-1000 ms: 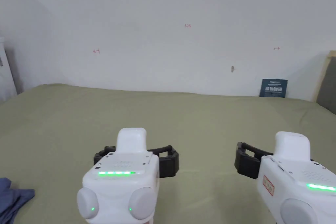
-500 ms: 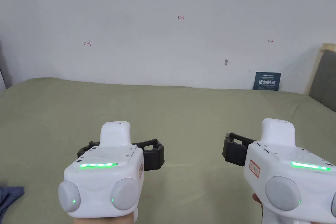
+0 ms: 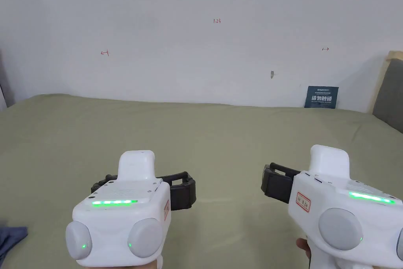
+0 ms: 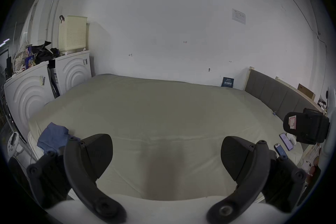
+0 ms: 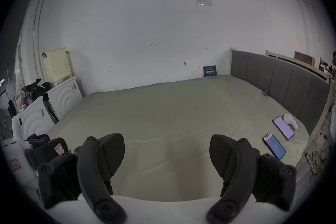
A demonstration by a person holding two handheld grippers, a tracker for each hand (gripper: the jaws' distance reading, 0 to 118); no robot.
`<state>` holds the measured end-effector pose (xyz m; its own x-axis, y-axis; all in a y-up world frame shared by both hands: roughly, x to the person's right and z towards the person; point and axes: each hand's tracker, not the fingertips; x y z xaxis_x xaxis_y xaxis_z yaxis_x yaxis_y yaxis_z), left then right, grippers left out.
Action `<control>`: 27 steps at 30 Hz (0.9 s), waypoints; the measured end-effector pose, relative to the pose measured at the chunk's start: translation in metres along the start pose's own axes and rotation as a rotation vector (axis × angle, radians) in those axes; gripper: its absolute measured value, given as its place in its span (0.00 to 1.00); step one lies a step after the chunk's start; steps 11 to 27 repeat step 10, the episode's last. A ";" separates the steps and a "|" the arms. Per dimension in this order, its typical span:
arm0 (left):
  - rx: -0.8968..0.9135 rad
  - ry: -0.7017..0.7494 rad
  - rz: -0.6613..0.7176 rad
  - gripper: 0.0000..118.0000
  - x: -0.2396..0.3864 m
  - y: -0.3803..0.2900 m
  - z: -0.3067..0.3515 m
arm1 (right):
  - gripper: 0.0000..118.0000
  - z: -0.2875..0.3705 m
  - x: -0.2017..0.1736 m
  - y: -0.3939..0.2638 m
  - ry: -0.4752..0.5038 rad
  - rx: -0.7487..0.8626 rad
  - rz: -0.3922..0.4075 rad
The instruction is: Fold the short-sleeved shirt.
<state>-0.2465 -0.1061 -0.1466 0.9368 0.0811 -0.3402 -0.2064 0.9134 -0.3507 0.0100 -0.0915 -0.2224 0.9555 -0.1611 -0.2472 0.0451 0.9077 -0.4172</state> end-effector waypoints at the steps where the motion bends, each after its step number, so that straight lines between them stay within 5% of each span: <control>1: -0.002 -0.001 0.001 1.00 0.000 0.000 0.000 | 0.83 -0.001 -0.001 -0.001 -0.014 -0.014 -0.007; 27: -0.009 0.010 0.011 1.00 -0.004 0.003 -0.005 | 0.83 -0.014 -0.004 -0.013 0.003 -0.032 0.024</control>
